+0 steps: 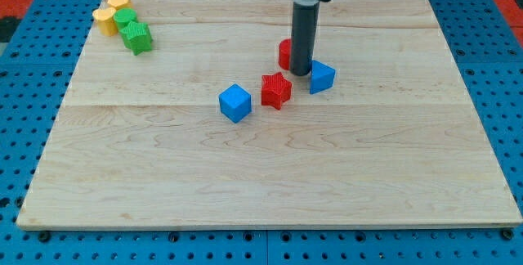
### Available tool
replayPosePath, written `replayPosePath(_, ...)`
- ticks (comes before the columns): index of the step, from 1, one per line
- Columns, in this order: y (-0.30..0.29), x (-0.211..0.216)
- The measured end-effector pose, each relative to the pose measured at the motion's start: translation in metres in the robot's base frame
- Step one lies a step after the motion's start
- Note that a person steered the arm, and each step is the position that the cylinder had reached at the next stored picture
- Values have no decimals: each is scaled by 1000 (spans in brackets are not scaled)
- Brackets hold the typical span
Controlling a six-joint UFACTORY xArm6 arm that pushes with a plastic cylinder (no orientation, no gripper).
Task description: Move the blue triangle to the bottom right of the red star
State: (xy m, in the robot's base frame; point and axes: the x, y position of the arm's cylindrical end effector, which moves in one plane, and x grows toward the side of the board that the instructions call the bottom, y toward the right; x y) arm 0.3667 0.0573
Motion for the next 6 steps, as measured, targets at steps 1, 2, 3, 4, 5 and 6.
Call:
replayPosePath(1, -17, -14)
replayPosePath(2, -4, -22)
replayPosePath(3, 59, -21)
replayPosePath(4, -19, 27)
replayPosePath(5, 5, 45)
replayPosePath(6, 9, 77)
